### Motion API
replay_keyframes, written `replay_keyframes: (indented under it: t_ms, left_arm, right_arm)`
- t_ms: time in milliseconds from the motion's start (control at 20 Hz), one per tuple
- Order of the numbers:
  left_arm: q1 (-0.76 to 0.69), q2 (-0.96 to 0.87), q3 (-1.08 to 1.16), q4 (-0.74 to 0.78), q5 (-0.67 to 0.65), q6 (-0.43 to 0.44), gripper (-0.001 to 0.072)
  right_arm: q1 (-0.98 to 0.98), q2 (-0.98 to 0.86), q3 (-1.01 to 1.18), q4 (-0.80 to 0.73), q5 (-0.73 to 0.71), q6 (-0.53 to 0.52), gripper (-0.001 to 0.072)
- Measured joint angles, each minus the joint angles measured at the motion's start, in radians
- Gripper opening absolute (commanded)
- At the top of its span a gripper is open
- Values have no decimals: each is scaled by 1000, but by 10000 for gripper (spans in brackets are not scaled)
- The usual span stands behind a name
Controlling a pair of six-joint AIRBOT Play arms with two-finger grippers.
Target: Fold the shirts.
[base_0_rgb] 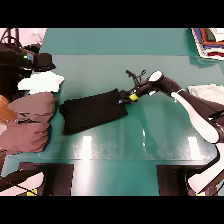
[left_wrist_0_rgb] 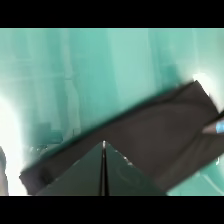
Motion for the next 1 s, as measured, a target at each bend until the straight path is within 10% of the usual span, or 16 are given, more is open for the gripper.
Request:
replay_keyframes:
  t_ms: [1000]
  left_arm:
    - [-356, -8, 0, -13, 194, -7, 24]
  right_arm:
    - [-1022, 410, -2, -248, -78, 106, 12]
